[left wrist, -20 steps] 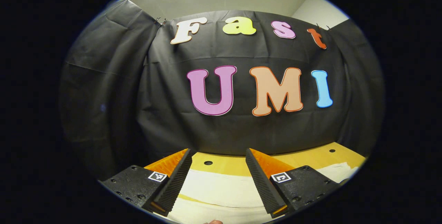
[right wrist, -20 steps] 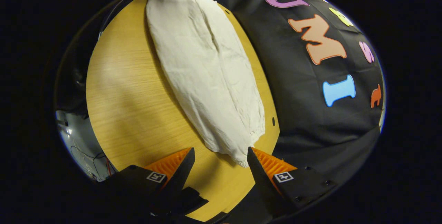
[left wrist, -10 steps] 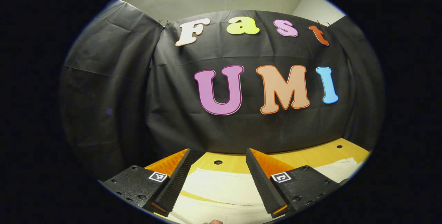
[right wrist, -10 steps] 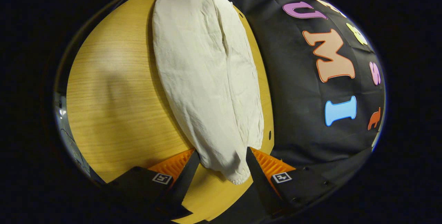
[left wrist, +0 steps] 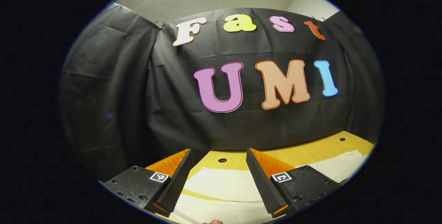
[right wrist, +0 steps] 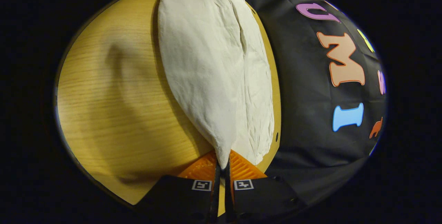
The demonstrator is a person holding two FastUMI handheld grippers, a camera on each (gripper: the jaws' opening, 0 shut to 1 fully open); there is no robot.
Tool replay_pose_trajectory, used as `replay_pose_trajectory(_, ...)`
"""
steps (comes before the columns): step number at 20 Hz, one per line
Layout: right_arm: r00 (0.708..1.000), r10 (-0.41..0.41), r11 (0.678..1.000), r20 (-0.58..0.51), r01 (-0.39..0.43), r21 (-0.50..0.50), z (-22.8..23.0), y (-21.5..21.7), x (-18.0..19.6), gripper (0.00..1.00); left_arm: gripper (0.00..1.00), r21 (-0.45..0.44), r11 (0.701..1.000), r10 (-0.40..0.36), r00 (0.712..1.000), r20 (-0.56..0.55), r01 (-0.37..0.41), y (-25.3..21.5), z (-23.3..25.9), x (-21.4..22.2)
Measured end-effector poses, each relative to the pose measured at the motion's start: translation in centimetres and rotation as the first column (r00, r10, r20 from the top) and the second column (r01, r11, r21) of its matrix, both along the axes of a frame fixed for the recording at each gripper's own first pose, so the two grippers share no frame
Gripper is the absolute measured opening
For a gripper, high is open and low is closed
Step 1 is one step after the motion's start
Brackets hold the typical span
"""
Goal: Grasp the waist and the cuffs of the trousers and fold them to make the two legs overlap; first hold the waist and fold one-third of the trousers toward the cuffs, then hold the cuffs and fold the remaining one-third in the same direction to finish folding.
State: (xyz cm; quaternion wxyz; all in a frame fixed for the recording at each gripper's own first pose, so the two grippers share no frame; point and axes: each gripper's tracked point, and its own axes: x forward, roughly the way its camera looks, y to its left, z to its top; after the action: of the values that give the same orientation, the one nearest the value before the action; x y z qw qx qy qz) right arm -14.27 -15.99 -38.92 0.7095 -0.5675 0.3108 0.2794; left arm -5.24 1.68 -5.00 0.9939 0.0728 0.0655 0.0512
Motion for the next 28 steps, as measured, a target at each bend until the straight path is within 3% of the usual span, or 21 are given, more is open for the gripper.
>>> replay_pose_trajectory(3,0.994,-0.096,0.994,-0.044,0.098,0.053,-0.3,-0.3,0.2,0.09,0.91,0.066,0.998,-0.003,1.0,-0.022,0.005,0.9,-0.8,-0.3)
replay_pose_trajectory(6,1.0,-0.031,1.0,0.004,0.031,0.001,0.0,0.3,0.1,0.09,0.95,0.163,0.986,-0.01,0.998,-0.067,0.021,3.0,-2.7,-1.7)
replay_pose_trajectory(8,0.999,-0.042,0.999,0.024,0.042,-0.009,-0.2,-0.2,0.2,0.09,0.95,0.209,0.977,-0.018,0.995,-0.1,0.038,3.6,-4.0,-2.5)
replay_pose_trajectory(10,0.996,-0.084,0.996,0.021,0.084,0.009,-0.3,-0.3,0.2,0.09,0.96,0.284,0.957,-0.023,0.989,-0.144,0.063,4.8,-5.9,-3.4)
replay_pose_trajectory(13,0.996,-0.082,0.997,0.022,0.082,0.01,-0.3,-0.2,0.3,0.09,0.96,0.4,0.906,-0.046,0.973,-0.225,0.136,6.4,-8.7,-5.1)
replay_pose_trajectory(16,0.997,-0.076,0.997,0.027,0.076,0.003,-0.4,-0.2,0.4,0.09,0.96,0.446,0.872,-0.059,0.949,-0.308,0.2,7.8,-11.3,-6.6)
replay_pose_trajectory(20,0.997,-0.068,0.998,0.034,0.068,-0.006,-0.3,-0.2,0.4,0.09,0.96,0.525,0.787,-0.088,0.9,-0.426,0.325,8.8,-15.0,-9.2)
replay_pose_trajectory(24,0.996,-0.077,0.997,0.044,0.078,-0.008,-0.3,-0.2,0.4,0.09,0.96,0.552,0.667,-0.113,0.801,-0.588,0.499,10.4,-19.9,-12.3)
replay_pose_trajectory(28,0.995,-0.081,0.997,0.054,0.082,-0.014,-0.2,-0.2,0.5,0.09,0.97,0.535,0.588,-0.071,0.698,-0.713,0.606,13.0,-23.7,-16.1)
